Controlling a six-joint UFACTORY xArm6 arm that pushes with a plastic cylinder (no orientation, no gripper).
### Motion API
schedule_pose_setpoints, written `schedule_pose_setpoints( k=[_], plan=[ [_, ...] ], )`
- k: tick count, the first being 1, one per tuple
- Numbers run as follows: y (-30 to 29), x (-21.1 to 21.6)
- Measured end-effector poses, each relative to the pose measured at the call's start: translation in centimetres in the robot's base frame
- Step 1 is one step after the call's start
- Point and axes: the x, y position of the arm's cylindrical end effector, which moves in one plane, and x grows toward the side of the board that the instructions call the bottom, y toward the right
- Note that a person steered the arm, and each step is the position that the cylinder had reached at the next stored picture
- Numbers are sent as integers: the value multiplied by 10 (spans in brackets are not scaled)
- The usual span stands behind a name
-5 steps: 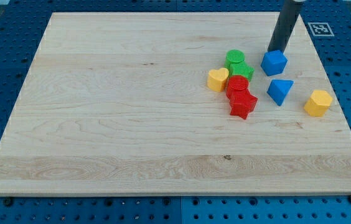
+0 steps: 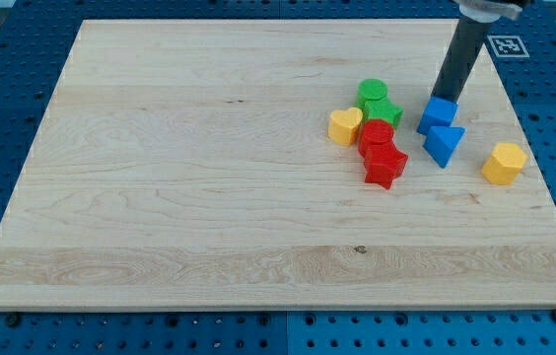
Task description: Slide the yellow hexagon left a bit
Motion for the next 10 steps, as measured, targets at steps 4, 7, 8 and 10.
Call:
schedule_pose_setpoints(
  k=[4, 7, 8, 10],
  plan=[
    [59, 76],
    [75, 135],
    [73, 139],
    [56, 137]
  ],
)
